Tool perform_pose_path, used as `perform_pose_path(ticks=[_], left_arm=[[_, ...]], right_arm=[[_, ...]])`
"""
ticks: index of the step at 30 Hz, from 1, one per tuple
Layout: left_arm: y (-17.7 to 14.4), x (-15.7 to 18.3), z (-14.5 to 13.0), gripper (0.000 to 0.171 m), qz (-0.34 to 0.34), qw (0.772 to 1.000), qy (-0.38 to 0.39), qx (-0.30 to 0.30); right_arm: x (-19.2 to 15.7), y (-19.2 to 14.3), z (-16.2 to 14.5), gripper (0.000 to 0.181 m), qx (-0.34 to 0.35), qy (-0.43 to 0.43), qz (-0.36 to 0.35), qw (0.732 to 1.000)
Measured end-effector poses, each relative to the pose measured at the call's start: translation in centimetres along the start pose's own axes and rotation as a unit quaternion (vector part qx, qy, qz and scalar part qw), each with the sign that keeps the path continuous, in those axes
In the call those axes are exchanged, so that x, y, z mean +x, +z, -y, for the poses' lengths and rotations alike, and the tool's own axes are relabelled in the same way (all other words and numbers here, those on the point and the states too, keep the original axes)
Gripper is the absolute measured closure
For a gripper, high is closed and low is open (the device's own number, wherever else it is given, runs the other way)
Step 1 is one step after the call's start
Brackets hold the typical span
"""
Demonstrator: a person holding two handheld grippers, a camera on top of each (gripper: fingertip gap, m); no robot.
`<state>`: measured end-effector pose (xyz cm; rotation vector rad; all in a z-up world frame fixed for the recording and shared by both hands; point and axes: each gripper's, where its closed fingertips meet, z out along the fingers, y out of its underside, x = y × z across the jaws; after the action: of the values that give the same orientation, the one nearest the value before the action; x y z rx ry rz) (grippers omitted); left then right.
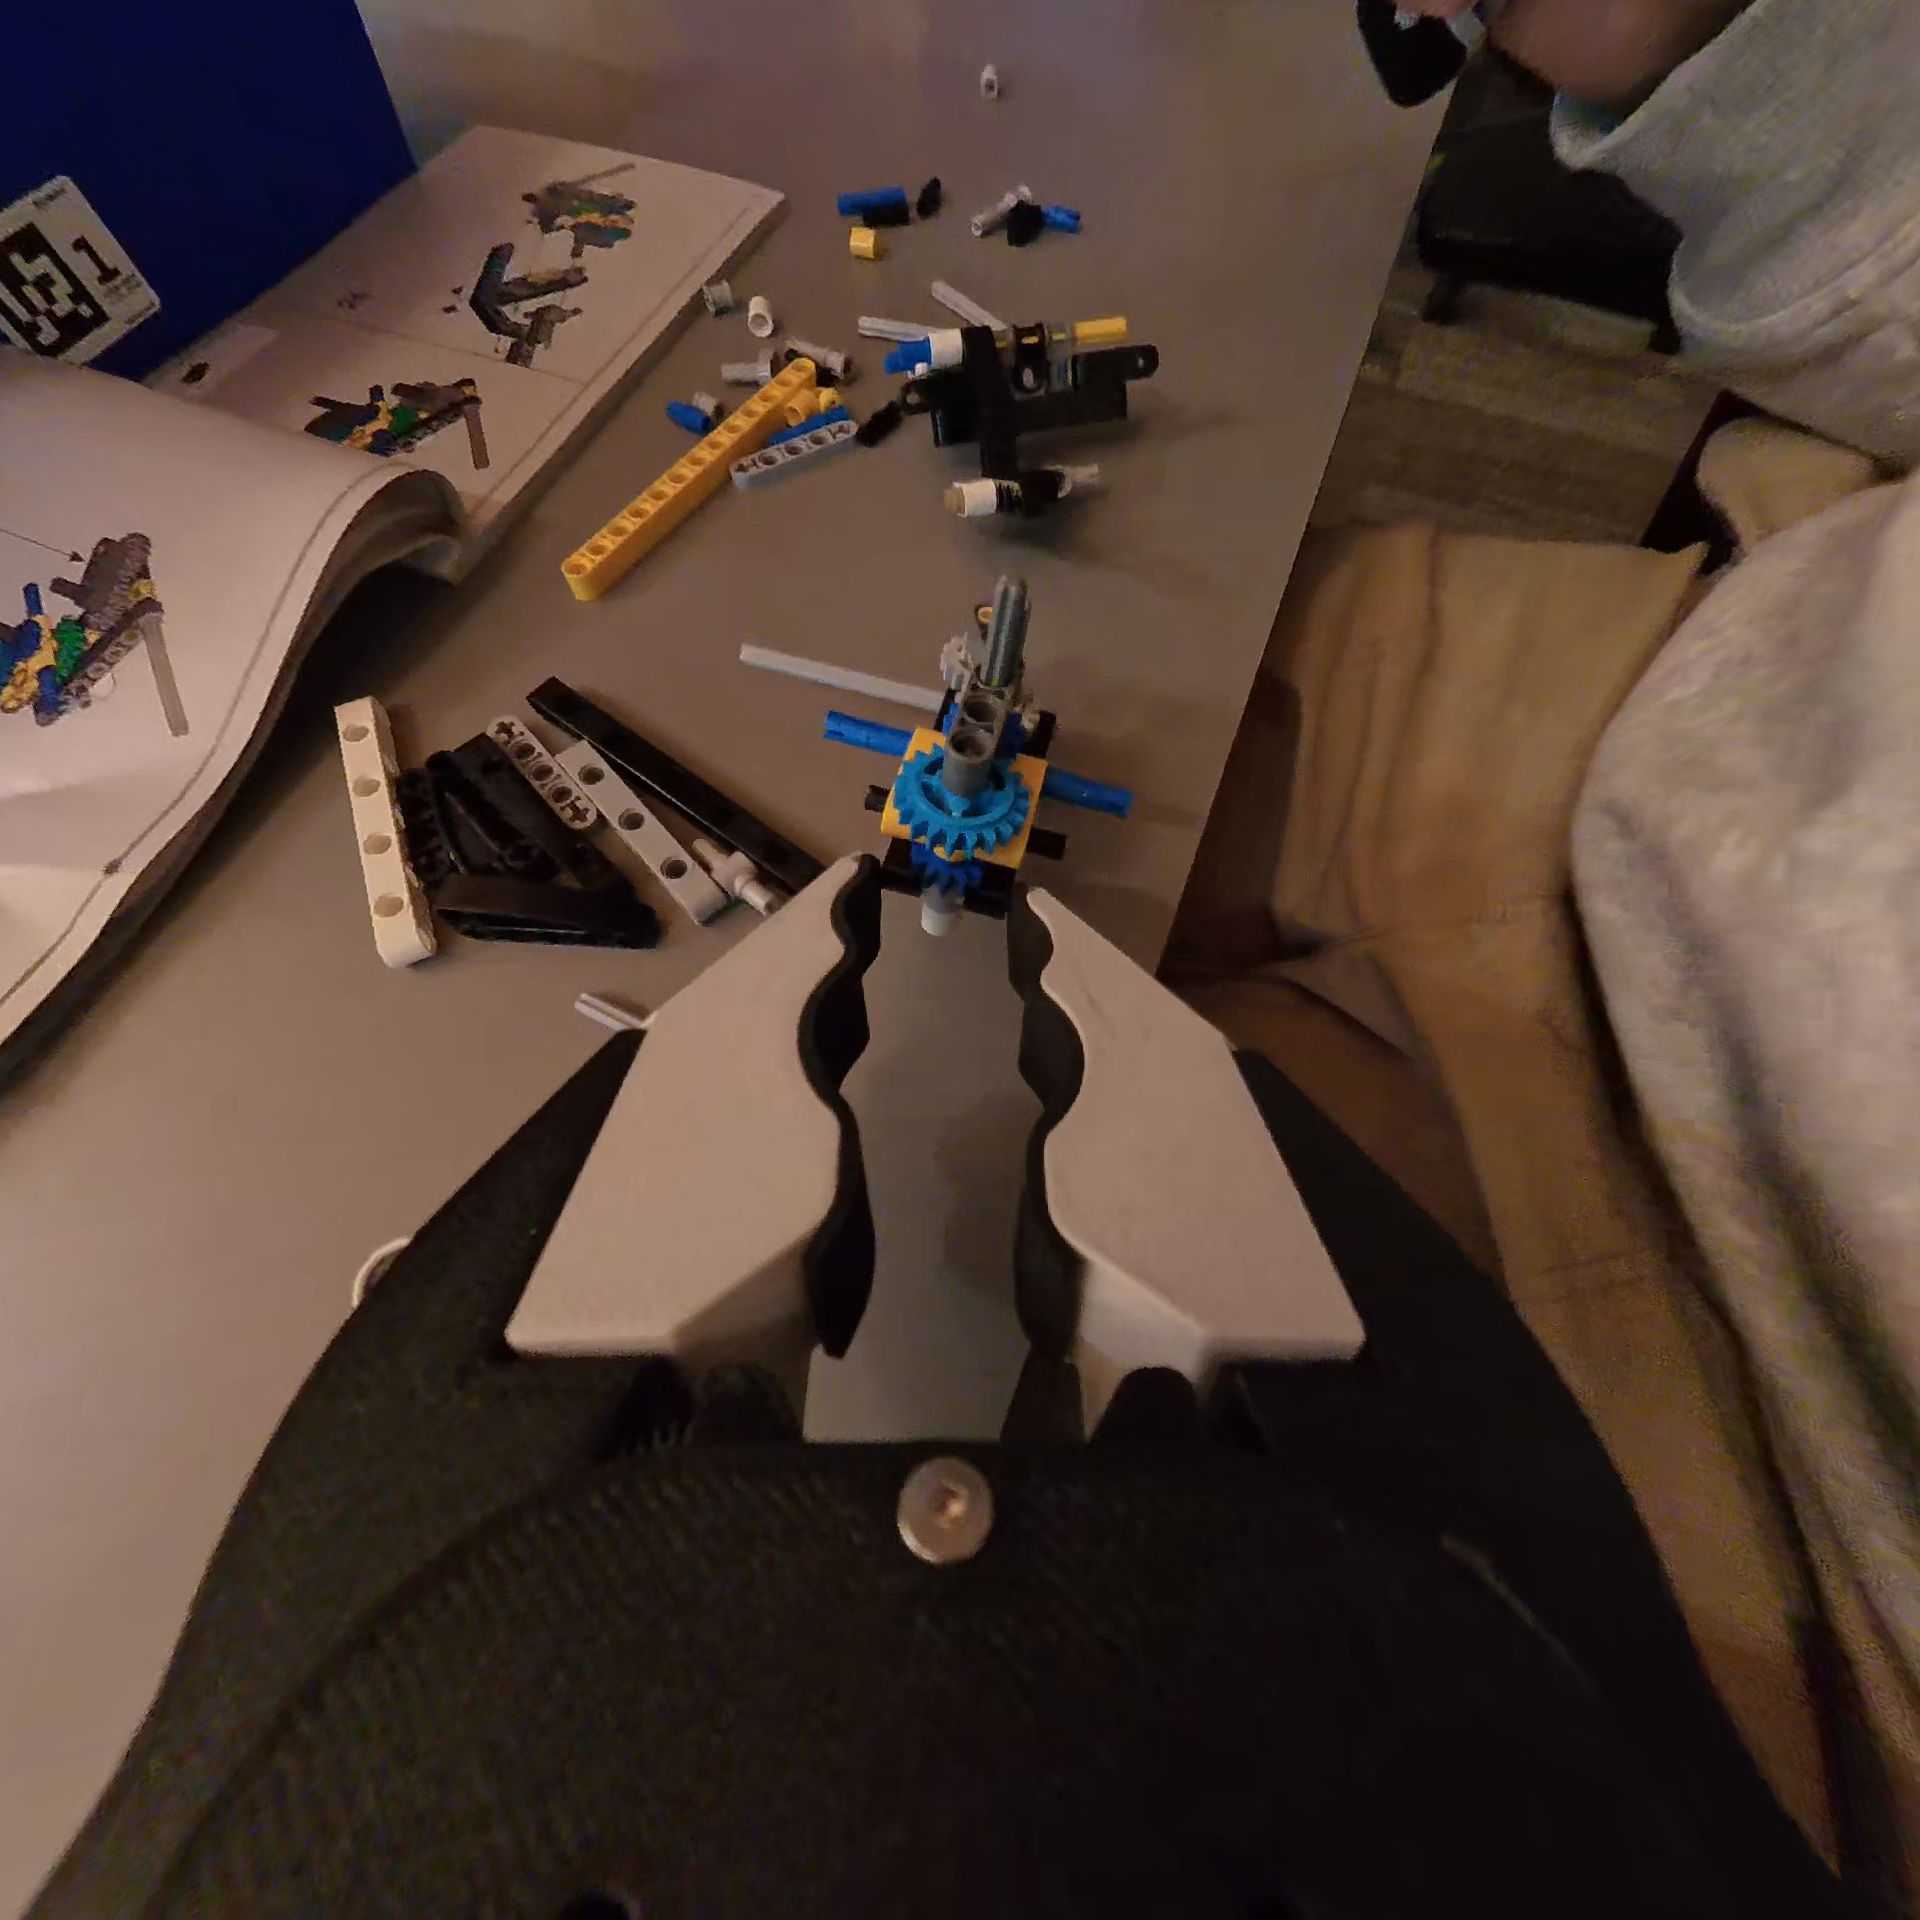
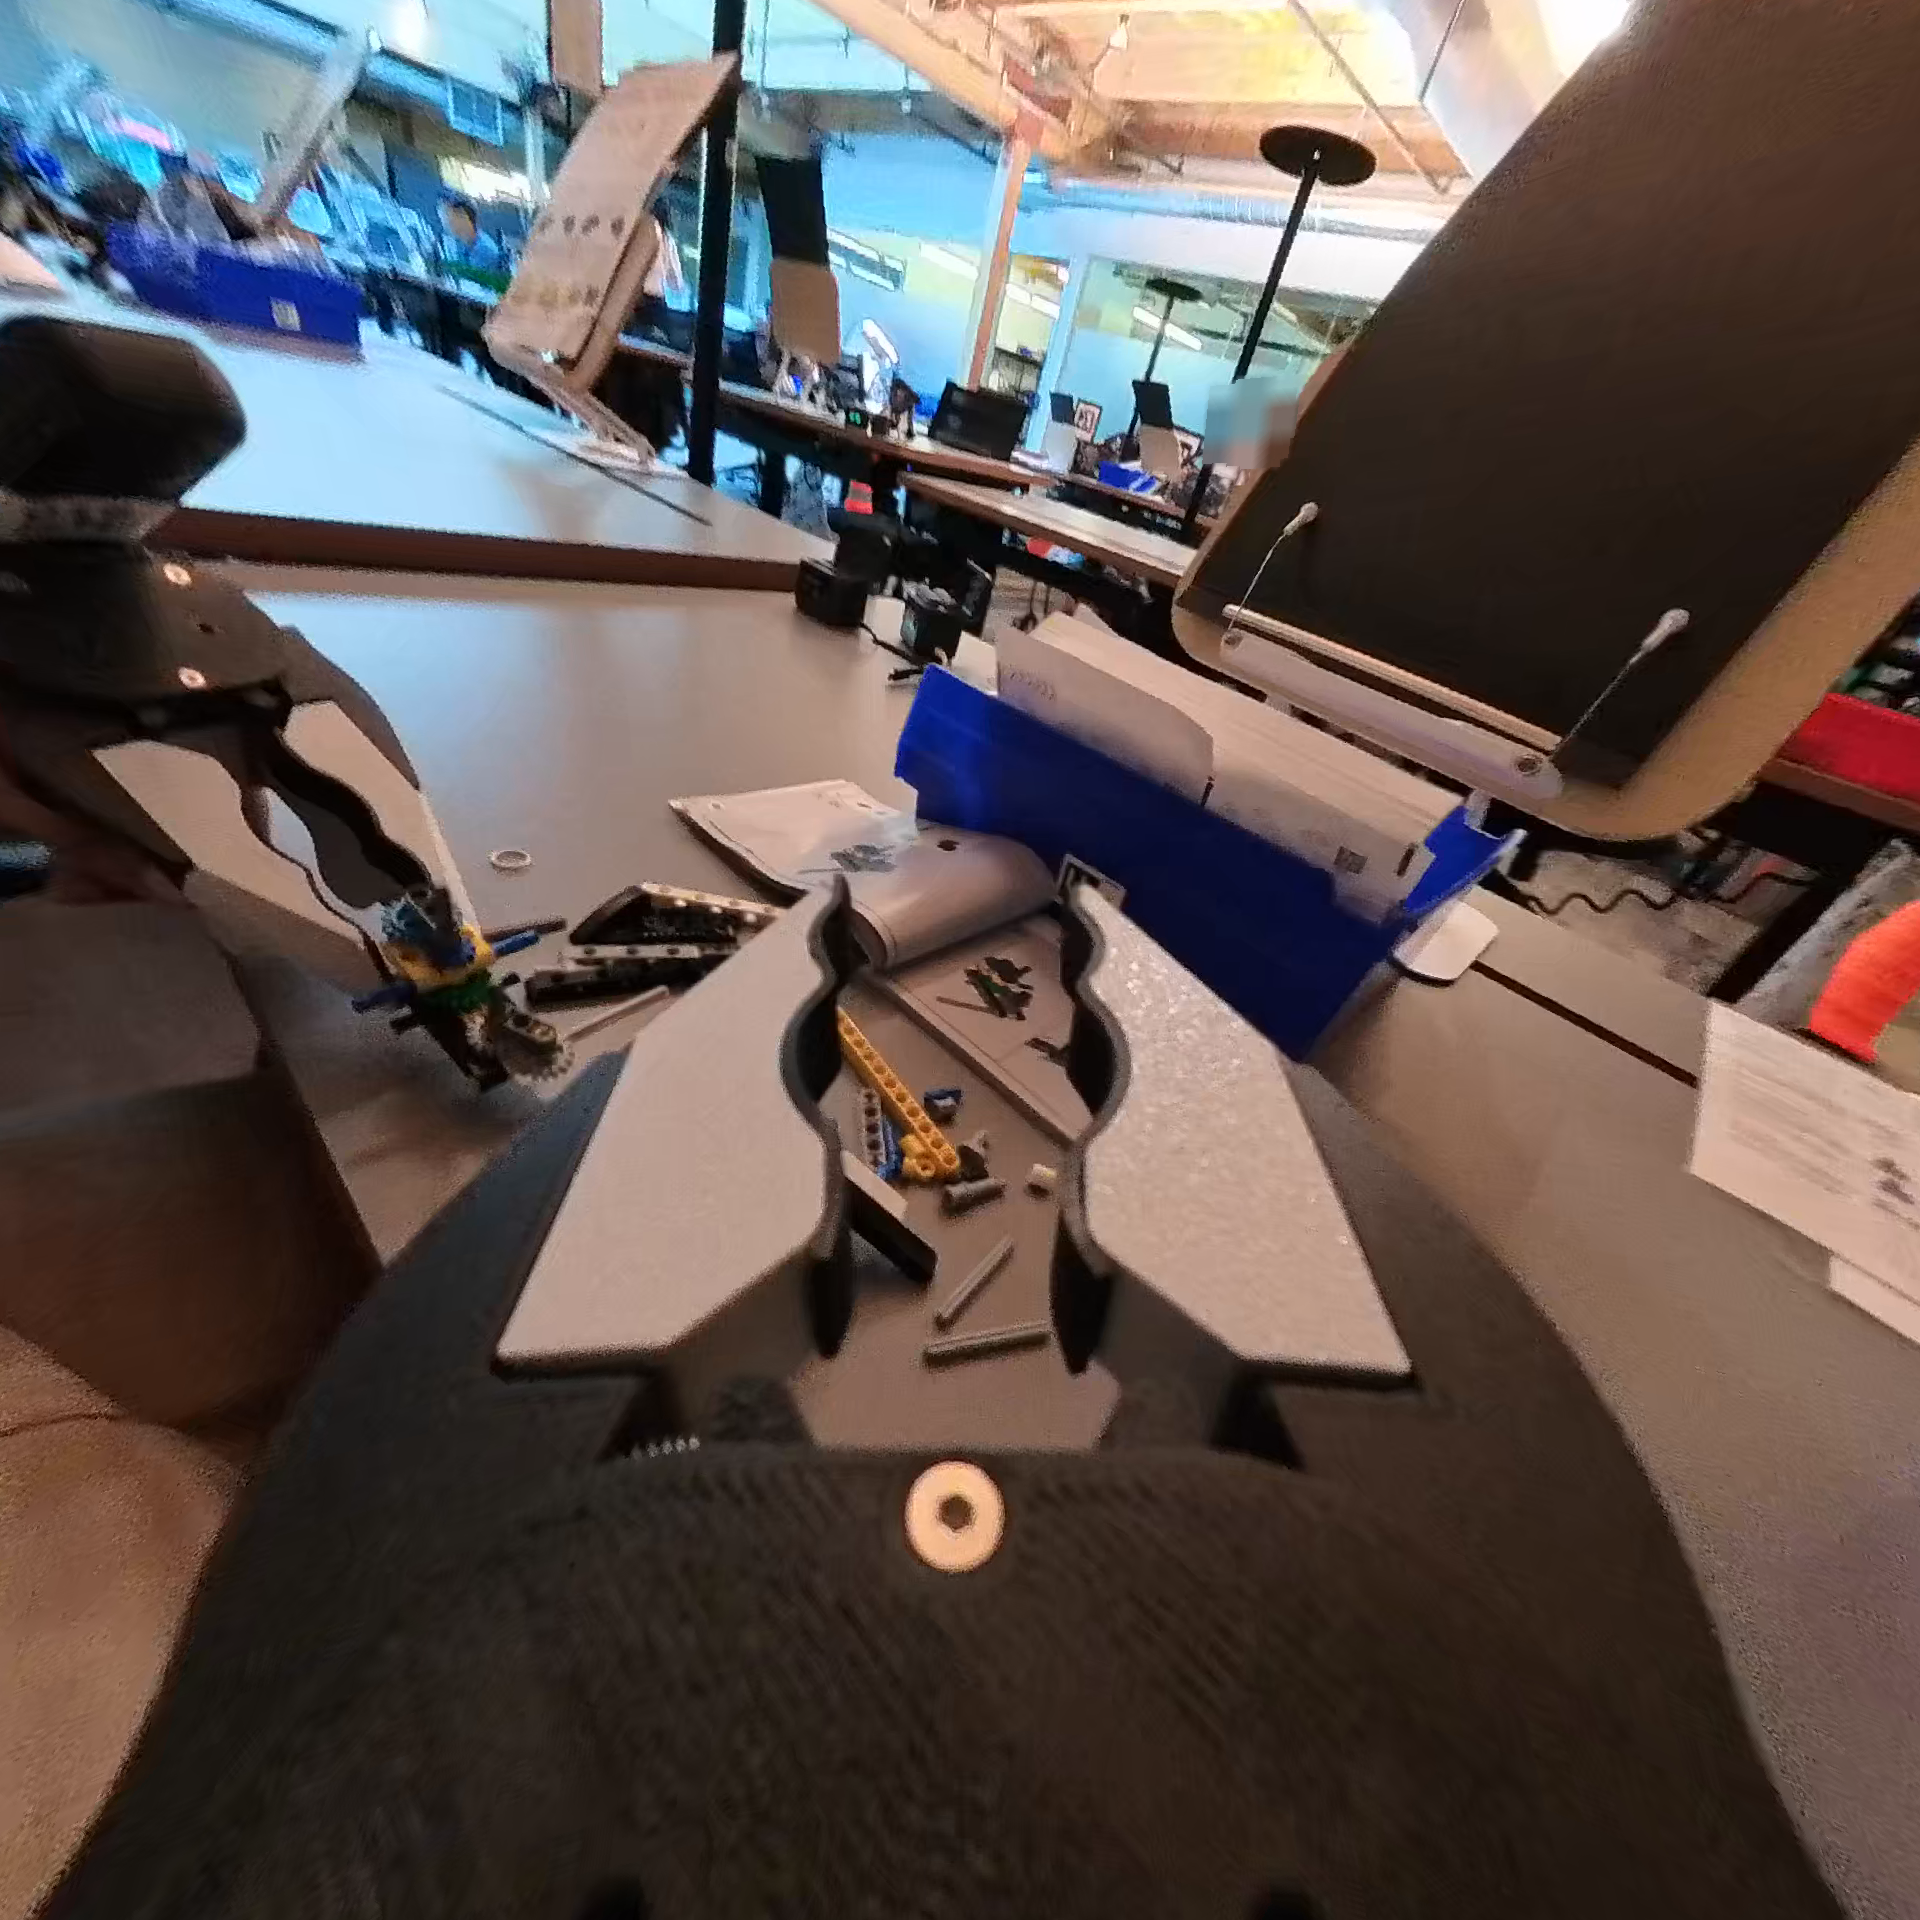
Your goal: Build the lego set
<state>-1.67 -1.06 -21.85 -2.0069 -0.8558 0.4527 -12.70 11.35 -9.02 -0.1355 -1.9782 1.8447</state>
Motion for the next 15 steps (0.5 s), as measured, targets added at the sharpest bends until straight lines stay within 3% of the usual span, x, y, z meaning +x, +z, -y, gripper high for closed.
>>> perform_pose_path(ticks=[8,15], left_arm=[[-0.2,0.3,-0.5,0.149,0.009,1.0,-0.009,0.011],[0.0,0.3,-0.1,0.149,-0.009,1.0,-0.024,0.018]], right_arm=[[2.0,0.4,-3.2,0.144,-0.005,0.086,0.008,0.996],[2.8,0.0,-2.8,0.144,0.01,0.114,0.0,0.993]])
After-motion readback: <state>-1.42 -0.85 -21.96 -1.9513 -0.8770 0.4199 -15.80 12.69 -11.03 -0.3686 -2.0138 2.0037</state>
